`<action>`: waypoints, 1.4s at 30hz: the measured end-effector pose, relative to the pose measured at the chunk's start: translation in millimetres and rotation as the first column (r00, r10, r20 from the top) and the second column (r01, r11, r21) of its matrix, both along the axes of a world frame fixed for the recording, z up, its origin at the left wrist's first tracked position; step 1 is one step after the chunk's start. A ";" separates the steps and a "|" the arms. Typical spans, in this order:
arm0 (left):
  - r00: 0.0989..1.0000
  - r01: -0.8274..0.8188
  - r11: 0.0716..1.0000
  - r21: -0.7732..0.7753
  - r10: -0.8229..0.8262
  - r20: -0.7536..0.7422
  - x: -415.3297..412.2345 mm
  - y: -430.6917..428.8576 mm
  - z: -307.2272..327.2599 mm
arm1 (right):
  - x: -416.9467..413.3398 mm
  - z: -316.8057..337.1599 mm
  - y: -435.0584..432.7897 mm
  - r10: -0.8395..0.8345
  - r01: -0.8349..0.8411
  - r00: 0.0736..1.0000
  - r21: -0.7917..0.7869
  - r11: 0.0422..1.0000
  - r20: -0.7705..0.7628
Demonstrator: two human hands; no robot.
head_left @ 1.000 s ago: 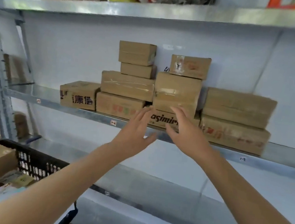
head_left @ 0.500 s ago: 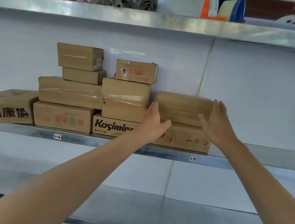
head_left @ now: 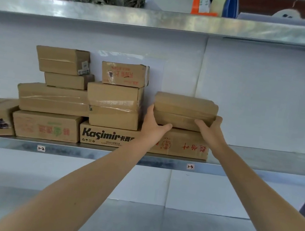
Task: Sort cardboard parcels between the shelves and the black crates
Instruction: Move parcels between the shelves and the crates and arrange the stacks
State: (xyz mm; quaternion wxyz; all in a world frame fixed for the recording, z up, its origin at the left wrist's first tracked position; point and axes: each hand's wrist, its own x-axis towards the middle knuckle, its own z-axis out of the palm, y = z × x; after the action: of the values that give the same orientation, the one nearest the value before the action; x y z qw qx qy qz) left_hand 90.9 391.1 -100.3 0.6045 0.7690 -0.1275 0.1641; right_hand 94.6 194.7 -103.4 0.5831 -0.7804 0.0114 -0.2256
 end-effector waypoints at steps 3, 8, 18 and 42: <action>0.992 0.044 0.998 -0.040 -0.039 0.124 -18.4 -1.6 5.5 | -17.4 10.2 -6.8 -0.001 -0.010 0.993 0.103 0.995 0.114; 0.959 0.144 0.966 -0.216 -0.083 0.269 -69.4 2.9 9.4 | -73.6 17.4 -1.2 -0.015 -0.019 0.973 0.144 0.989 0.231; 0.976 -0.006 0.944 -0.331 0.078 0.205 -156.0 56.5 -70.3 | -155.6 -65.4 49.6 0.066 -0.105 0.971 0.161 0.981 0.230; 0.539 -0.842 0.485 -0.237 0.784 -0.308 -333.1 325.6 -198.7 | -159.6 -176.9 355.7 0.733 -0.725 0.678 -0.220 0.653 -0.055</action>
State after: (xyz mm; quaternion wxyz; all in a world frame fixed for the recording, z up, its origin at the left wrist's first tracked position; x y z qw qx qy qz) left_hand -242.2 716.7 -299.0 0.5909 0.6233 0.3326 0.3895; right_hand -65.0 550.4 -280.3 0.5329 -0.7752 -0.3391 0.0124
